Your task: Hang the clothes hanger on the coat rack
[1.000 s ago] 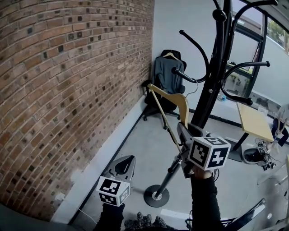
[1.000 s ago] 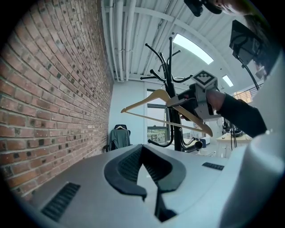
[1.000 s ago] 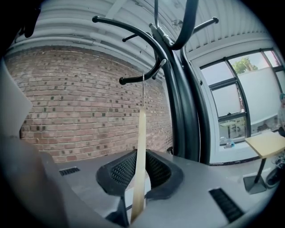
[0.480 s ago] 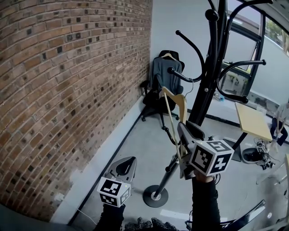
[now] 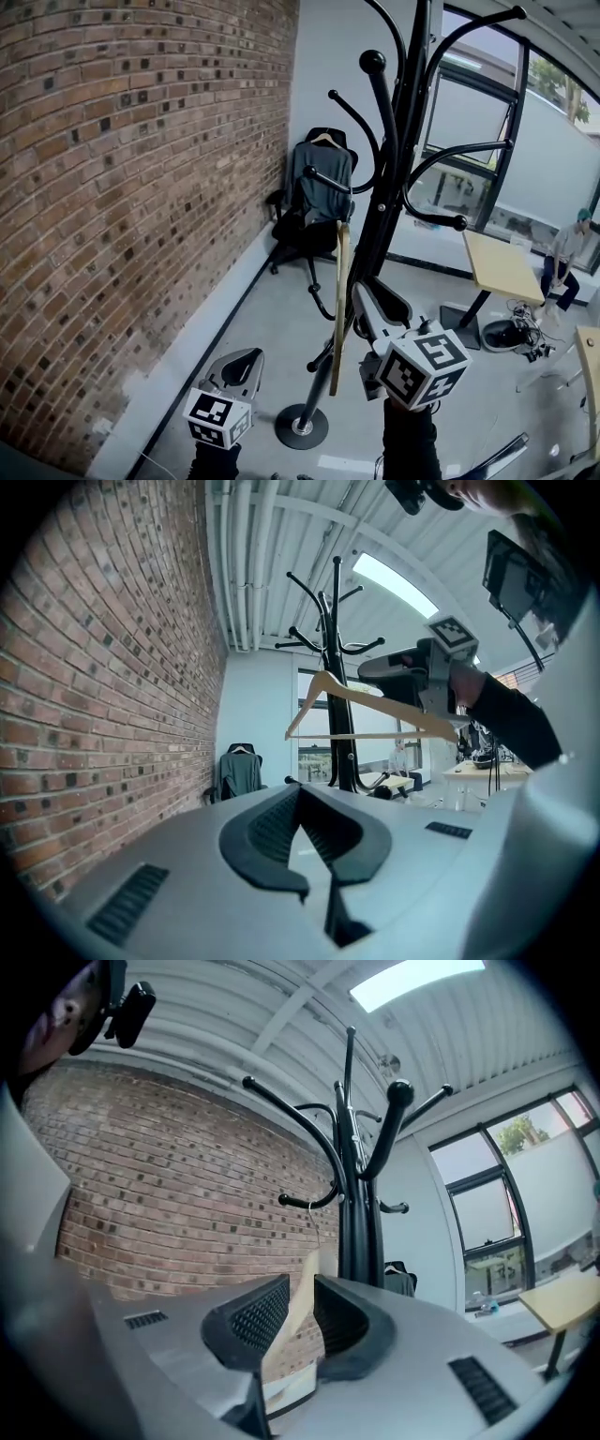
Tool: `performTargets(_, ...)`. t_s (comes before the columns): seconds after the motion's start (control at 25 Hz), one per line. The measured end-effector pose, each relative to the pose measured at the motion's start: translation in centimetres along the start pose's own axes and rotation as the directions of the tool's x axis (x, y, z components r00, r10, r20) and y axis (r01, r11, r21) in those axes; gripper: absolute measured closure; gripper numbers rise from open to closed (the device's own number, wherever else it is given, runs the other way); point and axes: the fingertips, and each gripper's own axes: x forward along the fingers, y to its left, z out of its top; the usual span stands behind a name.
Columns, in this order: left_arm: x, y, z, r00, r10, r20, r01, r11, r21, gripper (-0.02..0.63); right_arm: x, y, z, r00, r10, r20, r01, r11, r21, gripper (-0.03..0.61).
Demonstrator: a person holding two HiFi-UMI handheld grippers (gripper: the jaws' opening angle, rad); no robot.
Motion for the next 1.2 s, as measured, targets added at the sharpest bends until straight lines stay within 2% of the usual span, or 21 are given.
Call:
performTargets(0.16, -0.1, -1.3, 0.3, 1.0, 0.007, 0.001, -0.007, 1.0, 0.006, 0.605, -2.9, -0.9, 1.2, 0.997, 0.023, 0.08, -0.022, 1.0, -0.011, 0.511)
performTargets(0.28, -0.2, -2.5, 0.9, 1.0, 0.012, 0.011, -0.012, 1.0, 0.017, 0.605, -4.9, -1.6, 1.6, 0.995, 0.019, 0.098, -0.018, 1.0, -0.02, 0.511)
performTargets(0.48, -0.5, -4.5, 1.7, 1.0, 0.021, 0.019, -0.021, 0.999, 0.036, 0.606, -7.7, -2.7, 0.5, 0.996, 0.035, 0.081, -0.034, 0.999, -0.023, 0.511)
performTargets(0.72, -2.0, -7.0, 0.4, 0.999, 0.041, -0.019, -0.041, 0.999, 0.035, 0.606, -10.4, -3.0, -1.8, 0.996, 0.075, 0.056, -0.076, 0.997, 0.014, 0.512)
performTargets(0.88, -3.2, -8.2, -0.3, 0.997, 0.071, -0.037, -0.07, 0.997, 0.038, 0.605, -11.7, -3.4, -3.7, 0.998, 0.066, 0.015, -0.066, 0.998, -0.002, 0.512)
performTargets(1.08, -4.2, -9.1, 0.2, 0.993, 0.118, -0.026, -0.117, 0.992, 0.042, 0.606, -13.4, -4.2, -4.7, 0.998, 0.063, 0.023, -0.063, 0.998, 0.006, 0.514)
performTargets(1.2, -4.8, -10.0, 0.6, 0.99, 0.137, -0.019, -0.136, 0.99, 0.045, 0.606, -14.5, -4.6, -5.6, 0.999, 0.053, 0.011, -0.053, 0.999, 0.007, 0.543)
